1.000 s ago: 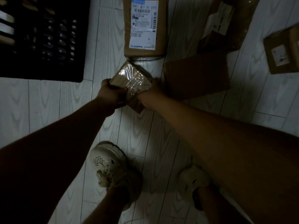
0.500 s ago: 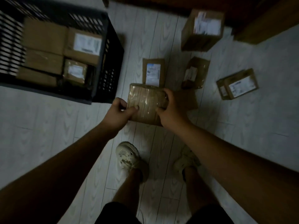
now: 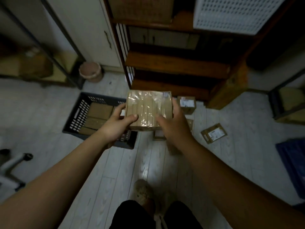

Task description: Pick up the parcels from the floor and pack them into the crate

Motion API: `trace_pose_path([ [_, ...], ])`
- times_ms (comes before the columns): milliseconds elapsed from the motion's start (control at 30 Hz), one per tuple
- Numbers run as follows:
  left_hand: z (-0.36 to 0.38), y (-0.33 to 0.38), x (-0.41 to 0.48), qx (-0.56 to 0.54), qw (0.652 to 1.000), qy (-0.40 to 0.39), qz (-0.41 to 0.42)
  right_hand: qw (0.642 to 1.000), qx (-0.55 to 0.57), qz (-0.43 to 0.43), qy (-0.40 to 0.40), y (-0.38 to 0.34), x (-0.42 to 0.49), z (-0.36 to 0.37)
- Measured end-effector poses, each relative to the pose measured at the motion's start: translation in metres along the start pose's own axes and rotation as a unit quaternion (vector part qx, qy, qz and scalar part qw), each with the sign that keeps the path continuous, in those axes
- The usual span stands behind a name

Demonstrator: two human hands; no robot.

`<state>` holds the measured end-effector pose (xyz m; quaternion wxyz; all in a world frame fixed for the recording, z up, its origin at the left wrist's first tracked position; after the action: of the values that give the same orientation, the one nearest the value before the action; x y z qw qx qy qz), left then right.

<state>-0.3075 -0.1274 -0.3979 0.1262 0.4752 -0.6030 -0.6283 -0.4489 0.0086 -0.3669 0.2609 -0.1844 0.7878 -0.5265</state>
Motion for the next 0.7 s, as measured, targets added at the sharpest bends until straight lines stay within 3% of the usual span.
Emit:
trace_pose_path([
  [167, -0.035, 0.067, -0.058, -0.033, 0.995, 0.048, 0.084, 0.995, 0.056, -0.058, -0.064, -0.07, -0.033, -0.008],
  [367, -0.076, 0.112, -0.107, -0.005, 0.988, 0.064, 0.14, 0.99, 0.083, -0.1, -0.052, -0.119, -0.074, 0.0],
  [533, -0.122, 0.118, -0.114, 0.015, 0.986, 0.066, 0.154, 0.987, 0.101, -0.122, -0.037, -0.148, -0.091, 0.034],
  [700, -0.196, 0.105, -0.104, 0.017, 0.991, 0.021, 0.134, 0.988, 0.115, -0.095, -0.044, -0.168, -0.103, 0.105],
])
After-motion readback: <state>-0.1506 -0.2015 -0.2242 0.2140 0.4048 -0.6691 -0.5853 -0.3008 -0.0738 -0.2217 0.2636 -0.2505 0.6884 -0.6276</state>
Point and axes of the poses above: each hand's wrist, its own x-axis towards the middle knuckle, its own z-axis out of the palm, y = z × x, the point moved 7 cm from there along x, towards the middle knuckle, and after that the axes turned 10 degrees about y, right-handed, at the moved point
